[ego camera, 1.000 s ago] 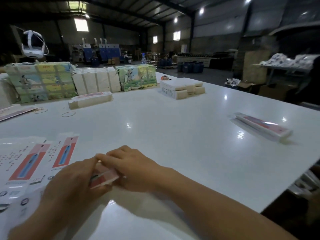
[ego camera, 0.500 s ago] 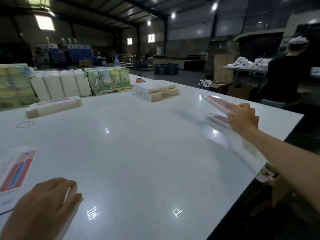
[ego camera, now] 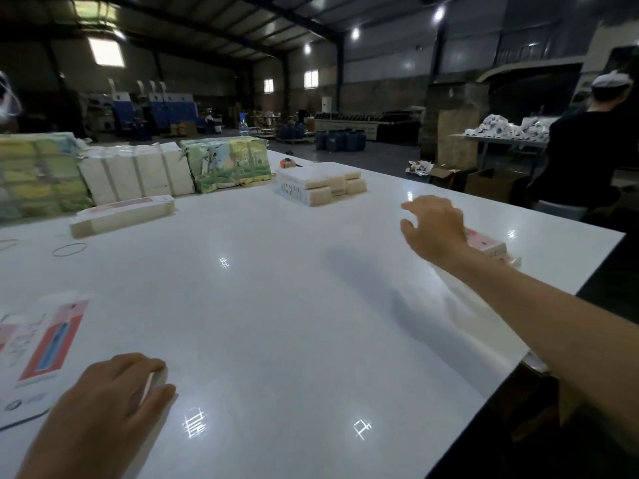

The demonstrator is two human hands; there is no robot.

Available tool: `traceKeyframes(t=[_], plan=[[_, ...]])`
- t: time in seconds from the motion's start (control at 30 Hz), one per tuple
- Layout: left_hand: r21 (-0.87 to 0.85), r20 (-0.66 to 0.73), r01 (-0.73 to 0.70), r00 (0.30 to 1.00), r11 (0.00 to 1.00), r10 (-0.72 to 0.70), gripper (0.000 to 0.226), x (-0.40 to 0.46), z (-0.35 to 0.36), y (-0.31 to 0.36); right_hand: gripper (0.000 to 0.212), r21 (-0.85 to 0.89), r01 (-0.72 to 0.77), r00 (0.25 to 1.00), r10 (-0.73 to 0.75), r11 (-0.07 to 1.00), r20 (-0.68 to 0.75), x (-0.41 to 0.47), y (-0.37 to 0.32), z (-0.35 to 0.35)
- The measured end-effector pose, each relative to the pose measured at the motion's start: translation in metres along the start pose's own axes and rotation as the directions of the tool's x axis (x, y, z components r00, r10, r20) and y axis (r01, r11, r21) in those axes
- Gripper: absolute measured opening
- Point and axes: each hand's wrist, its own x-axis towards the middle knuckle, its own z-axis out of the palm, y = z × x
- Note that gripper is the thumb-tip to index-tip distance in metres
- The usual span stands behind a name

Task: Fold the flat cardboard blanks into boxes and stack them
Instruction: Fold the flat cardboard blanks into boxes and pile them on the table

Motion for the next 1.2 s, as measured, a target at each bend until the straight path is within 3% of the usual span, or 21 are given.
traceKeyframes(t=[0.1,0.27,0.4,0.53,0.67,0.77,0.83,0.87,0.93,1.07,1.2], plan=[[-0.021,-0.026,0.019,0.999,1.000,-0.020,0.028,0.000,-0.004,0.015,0.032,0.207,0.259,0.960,-0.275,0.944,0.052,-0.029,-0.089,-0.002],[-0.066,-0.052,0.050,0.997,0.997,-0.053,0.022,-0.005,-0.007,0.030,0.032,0.360,0.537,0.751,-0.627,0.763,0.208,-0.102,-0.200,0.031],[-0.109,-0.088,0.051,0.994,0.993,-0.061,0.014,-0.012,-0.010,0.028,0.030,0.363,0.580,0.671,-0.680,0.729,0.294,-0.139,-0.231,0.061],[-0.109,-0.078,0.048,0.995,0.993,-0.057,0.010,-0.014,-0.010,0.028,0.031,0.412,0.572,0.679,-0.691,0.710,0.249,-0.148,-0.227,0.075],[-0.237,-0.018,0.245,0.967,0.940,-0.256,0.017,0.005,-0.027,0.012,0.030,0.409,0.583,0.681,-0.696,0.702,0.225,-0.148,-0.228,0.080],[-0.109,-0.039,0.506,0.858,0.855,-0.513,0.042,0.042,-0.056,-0.029,0.029,0.420,0.582,0.687,-0.697,0.696,0.204,-0.148,-0.229,0.082],[0.136,0.025,0.706,0.699,0.695,-0.715,0.073,0.056,-0.067,-0.055,0.029,0.422,0.579,0.690,-0.695,0.698,0.202,-0.149,-0.231,0.083],[0.228,0.081,0.748,0.623,0.623,-0.778,0.087,0.058,-0.067,-0.063,0.029,0.422,0.578,0.692,-0.693,0.699,0.201,-0.150,-0.231,0.083],[0.330,0.153,0.758,0.545,0.563,-0.824,0.104,0.061,-0.060,-0.076,0.029,0.429,0.574,0.692,-0.693,0.698,0.201,-0.150,-0.231,0.083],[0.277,0.209,0.795,0.498,0.539,-0.842,0.105,0.080,-0.054,-0.094,0.029,0.445,0.572,0.695,-0.695,0.689,0.184,-0.148,-0.232,0.082],[-0.028,0.198,0.906,0.420,0.423,-0.886,0.113,0.092,-0.047,-0.100,0.029,0.451,0.571,0.695,-0.697,0.685,0.179,-0.147,-0.233,0.082]])
